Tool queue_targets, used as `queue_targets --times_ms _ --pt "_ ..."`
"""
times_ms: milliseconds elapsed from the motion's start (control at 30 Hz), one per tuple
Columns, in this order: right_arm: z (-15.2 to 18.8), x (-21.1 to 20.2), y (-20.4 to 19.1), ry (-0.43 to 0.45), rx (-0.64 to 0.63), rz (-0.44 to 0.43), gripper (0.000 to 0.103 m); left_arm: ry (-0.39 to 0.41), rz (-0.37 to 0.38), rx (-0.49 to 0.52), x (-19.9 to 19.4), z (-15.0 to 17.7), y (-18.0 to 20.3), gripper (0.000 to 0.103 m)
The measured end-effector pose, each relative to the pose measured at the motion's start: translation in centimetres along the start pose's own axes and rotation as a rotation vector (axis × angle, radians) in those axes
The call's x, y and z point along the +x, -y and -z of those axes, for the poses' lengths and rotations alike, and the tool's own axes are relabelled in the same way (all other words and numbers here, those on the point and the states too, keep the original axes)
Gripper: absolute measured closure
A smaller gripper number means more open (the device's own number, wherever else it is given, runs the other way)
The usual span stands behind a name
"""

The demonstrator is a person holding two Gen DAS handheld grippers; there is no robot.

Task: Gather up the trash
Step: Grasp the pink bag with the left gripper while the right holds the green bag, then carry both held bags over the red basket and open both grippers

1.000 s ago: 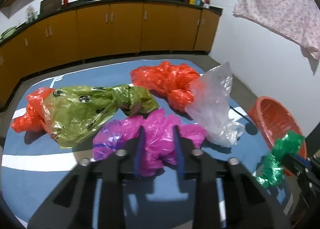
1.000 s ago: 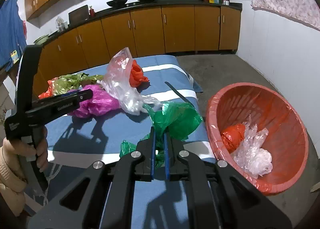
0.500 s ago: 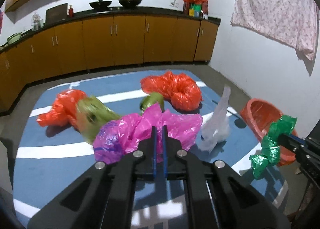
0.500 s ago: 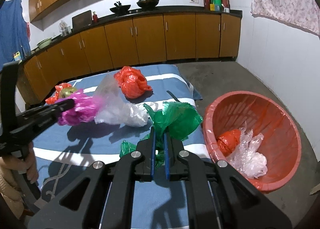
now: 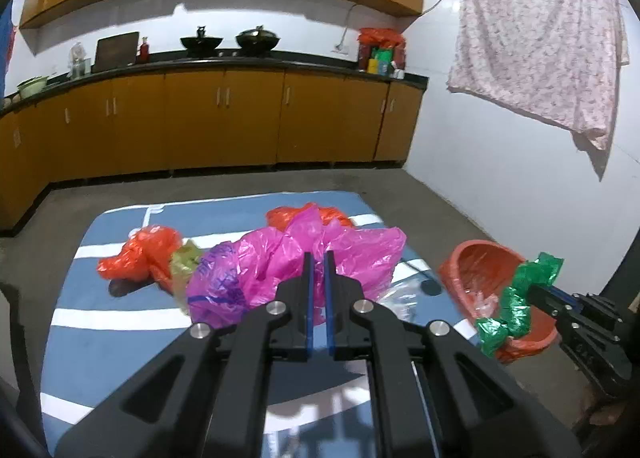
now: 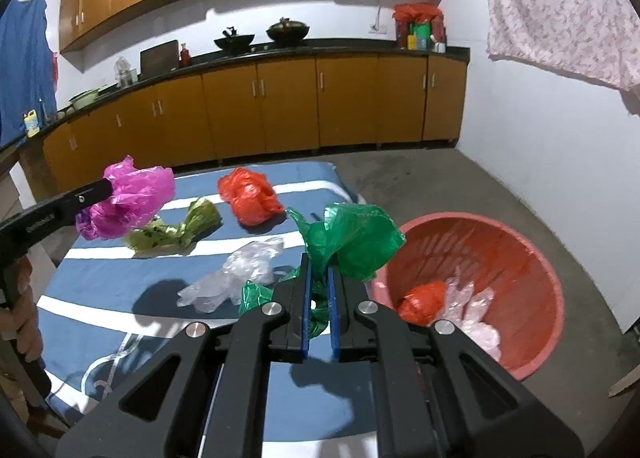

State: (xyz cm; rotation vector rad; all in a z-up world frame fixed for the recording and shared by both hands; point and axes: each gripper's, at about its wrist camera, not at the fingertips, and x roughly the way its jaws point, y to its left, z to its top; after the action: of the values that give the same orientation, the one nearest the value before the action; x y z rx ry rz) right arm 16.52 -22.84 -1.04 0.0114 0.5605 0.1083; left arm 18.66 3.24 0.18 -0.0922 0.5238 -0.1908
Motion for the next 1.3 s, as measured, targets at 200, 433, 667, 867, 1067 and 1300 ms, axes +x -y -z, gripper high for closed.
queue_targets --times_ms 200,433,667,867,1067,1300 --pt "0.1 -1.2 2.0 0.024 0.024 0.046 0.095 0.014 0.066 0.019 -0.6 -0.6 3.1 0.097" --pt "0.1 -2.3 4.7 0.045 0.045 0.112 0.095 0.008 0.144 0.029 -0.1 -0.6 6.7 0.097" --pt "0.2 -3.3 7.0 0.066 0.057 0.184 0.095 0.002 0.22 0.02 0.7 -0.4 9.9 0.097" --pt "0.5 -3.3 8.9 0.067 0.086 0.218 0.095 -0.02 0.268 0.021 1.9 -0.2 12.5 0.097" --pt "0.7 -3.4 11.0 0.072 0.126 0.257 0.095 -0.055 0.31 0.029 3.5 0.4 14.6 0.097" --pt "0.8 -2.9 13.8 0.078 0.179 0.299 0.095 -0.092 0.35 0.039 6.1 0.9 17.3 0.097"
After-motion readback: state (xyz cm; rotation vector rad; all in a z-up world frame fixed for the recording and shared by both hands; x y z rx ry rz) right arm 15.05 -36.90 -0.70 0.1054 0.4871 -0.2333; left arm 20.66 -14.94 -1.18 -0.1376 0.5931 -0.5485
